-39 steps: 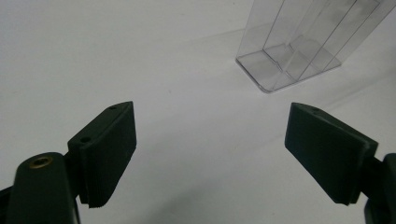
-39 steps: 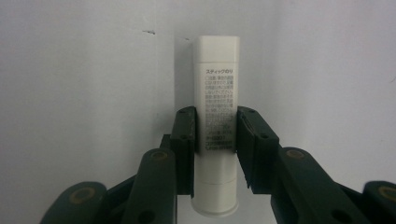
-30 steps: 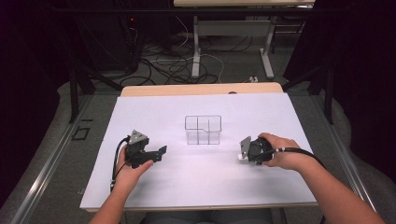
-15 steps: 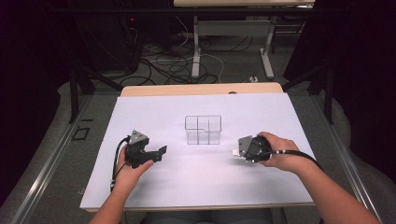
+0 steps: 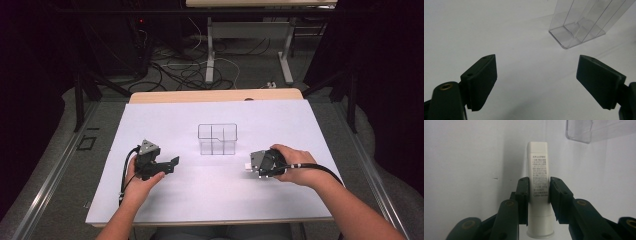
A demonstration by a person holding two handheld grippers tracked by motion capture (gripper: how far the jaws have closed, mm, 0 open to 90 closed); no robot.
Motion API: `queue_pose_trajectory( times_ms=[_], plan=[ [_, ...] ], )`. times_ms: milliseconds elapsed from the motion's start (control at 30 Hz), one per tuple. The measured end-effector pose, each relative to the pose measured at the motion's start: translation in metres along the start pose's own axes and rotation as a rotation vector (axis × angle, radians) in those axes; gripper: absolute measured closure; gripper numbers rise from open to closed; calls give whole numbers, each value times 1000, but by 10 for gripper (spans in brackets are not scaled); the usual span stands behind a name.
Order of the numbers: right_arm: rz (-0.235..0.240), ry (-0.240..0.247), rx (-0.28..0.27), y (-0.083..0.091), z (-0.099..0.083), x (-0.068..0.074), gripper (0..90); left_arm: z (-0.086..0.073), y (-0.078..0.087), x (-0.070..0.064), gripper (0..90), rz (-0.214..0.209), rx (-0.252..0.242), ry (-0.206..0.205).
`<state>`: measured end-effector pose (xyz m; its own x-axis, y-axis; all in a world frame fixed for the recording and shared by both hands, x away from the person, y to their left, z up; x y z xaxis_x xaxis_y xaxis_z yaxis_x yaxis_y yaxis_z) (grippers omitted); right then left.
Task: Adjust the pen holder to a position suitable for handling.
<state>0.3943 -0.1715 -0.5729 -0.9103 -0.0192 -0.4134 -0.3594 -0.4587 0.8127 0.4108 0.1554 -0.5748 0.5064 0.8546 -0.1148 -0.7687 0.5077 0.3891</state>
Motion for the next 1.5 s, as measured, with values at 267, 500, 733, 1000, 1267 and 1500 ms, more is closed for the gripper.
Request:
queue_pose_trajectory(
  times_ms=[267,500,733,1000,1267,1500],
  plan=[
    [-13,22,-15,2,8,-1,695,0,0,0,167,-1,-2,10],
    [-66,101,-35,5,25,0,695,1,0,-2,168,-7,1,-1],
    [-109,193,-24,8,39,-1,695,6,1,-9,183,-41,-8,-9],
    [-138,291,-25,9,59,-3,695,9,0,-17,184,-80,-8,0],
    [-153,398,-26,8,73,-1,695,12,1,-28,227,-175,34,-39],
    [-141,502,-12,12,91,10,695,25,3,-48,280,-295,53,-71]
  ],
)
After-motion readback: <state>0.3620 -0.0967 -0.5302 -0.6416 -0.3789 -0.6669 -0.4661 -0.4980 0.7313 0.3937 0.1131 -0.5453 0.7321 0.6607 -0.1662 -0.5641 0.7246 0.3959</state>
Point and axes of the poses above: each handheld gripper's, and its own axes: y roughly backward along the jaws, z roughly out of its top, x roughly to its left, the point moved 8 cm from there along -y, roughly forward along the jaws, and after that the axes turned 13 degrees about -x, right-handed, at the moved point
